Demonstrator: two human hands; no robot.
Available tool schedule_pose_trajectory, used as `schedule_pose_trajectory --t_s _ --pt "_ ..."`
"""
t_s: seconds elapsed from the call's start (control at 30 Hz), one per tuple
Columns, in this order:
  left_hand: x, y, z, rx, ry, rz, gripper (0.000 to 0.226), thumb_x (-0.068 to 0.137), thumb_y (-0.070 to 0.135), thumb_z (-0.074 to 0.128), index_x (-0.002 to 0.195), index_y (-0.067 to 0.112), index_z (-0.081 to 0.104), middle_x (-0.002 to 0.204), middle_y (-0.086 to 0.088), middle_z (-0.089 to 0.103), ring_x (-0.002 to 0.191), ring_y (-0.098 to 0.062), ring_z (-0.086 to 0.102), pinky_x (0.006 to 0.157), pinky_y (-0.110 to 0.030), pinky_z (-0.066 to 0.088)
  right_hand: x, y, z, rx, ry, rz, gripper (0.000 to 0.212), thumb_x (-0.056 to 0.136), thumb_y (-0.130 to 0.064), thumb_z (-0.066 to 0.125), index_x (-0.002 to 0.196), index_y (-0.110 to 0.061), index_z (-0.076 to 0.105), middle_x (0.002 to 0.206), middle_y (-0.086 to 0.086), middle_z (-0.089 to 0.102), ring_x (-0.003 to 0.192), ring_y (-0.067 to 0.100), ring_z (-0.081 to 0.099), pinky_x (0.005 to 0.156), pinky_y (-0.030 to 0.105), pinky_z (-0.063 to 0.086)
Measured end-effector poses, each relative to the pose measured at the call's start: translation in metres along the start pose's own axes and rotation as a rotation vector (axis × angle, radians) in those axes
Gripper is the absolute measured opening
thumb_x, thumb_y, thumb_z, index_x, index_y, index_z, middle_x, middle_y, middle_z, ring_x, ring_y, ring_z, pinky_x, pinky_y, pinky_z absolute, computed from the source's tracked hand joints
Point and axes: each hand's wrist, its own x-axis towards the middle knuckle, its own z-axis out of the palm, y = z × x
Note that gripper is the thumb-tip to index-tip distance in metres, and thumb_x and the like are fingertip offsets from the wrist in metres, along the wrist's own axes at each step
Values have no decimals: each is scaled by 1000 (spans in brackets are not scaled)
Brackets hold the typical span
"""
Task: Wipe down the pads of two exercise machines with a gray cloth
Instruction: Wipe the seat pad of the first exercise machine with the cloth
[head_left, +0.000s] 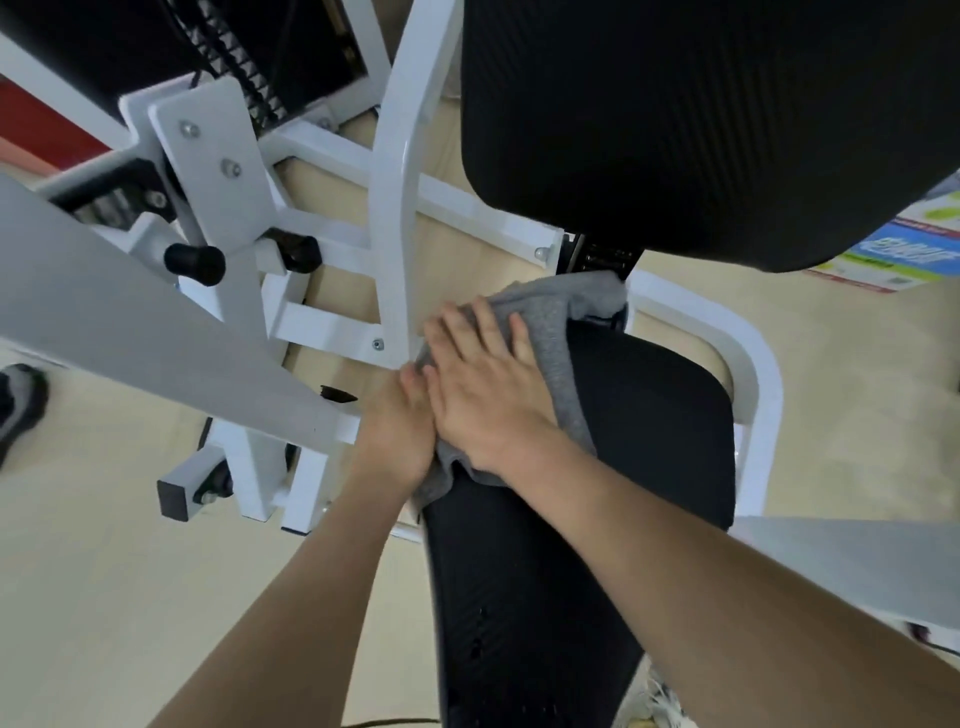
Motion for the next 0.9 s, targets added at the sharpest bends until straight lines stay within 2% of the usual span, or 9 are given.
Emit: schedule_pose_trajectory --t_s 0.07,0.17,0.3,0.43,0.5,0.57,0.7,0.83,0.9 --pt "-24 -11 -2 -119 14 -84 39 105 26 22 100 6 55 96 -12 62 93 -31 58 75 -32 38 -8 -12 3 -7 -19 -120 54 100 -38 15 150 -19 24 161 -5 14 149 21 -3 118 52 -4" --pt "-45 -14 -1 -260 18 -175 35 105 24 23 115 11 55 120 -18 61 102 -28 57 81 -24 39 -16 -14 5 -7 -33 -253 53 100 -36 19 149 -19 29 161 -6 17 149 15 0 119 48 -4" --pt "-22 7 -2 -116 -32 -74 41 104 30 19 130 19 49 134 -7 53 121 -21 49 94 -26 31 -10 17 -1 10 2 -285 53 100 -35 19 151 -21 23 162 -6 13 148 10 3 120 39 1" --pt "32 40 15 350 -76 -22 45 100 37 20 122 8 47 125 -19 50 115 -37 50 94 -44 37 2 58 -8 11 6 -171 56 101 -37 18 154 -21 12 162 -5 10 148 10 6 121 36 4" --pt "47 54 26 534 -63 38 49 98 41 17 121 10 46 120 -19 52 105 -37 51 84 -45 38 4 71 -10 32 41 -74 53 101 -36 24 151 -20 23 156 -1 29 142 16 26 117 36 16" --pt "51 70 41 665 -51 144 48 97 40 15 125 14 45 124 -16 53 106 -35 49 81 -46 37 -4 83 -12 33 90 42 47 98 -33 32 143 -21 36 139 0 48 126 19 44 107 36 30" --pt "36 95 70 777 -68 351 52 98 40 15 134 19 47 148 -6 41 128 -28 40 104 -54 24 -33 108 -11 39 160 177 43 96 -30 36 137 -20 43 128 -1 55 115 20 51 100 37 38" --pt "35 90 72 721 -73 519 47 100 39 17 116 18 55 129 -9 53 123 -28 44 105 -51 27 -39 109 -10 -5 185 293 38 98 -34 31 129 -20 47 120 0 57 109 22 52 99 39 38" --pt "36 82 64 655 -85 560 44 101 39 18 117 20 54 122 -7 55 117 -26 47 103 -45 29 -32 98 -10 -20 167 370 38 99 -35 27 127 -18 47 120 3 55 109 24 50 100 40 35"
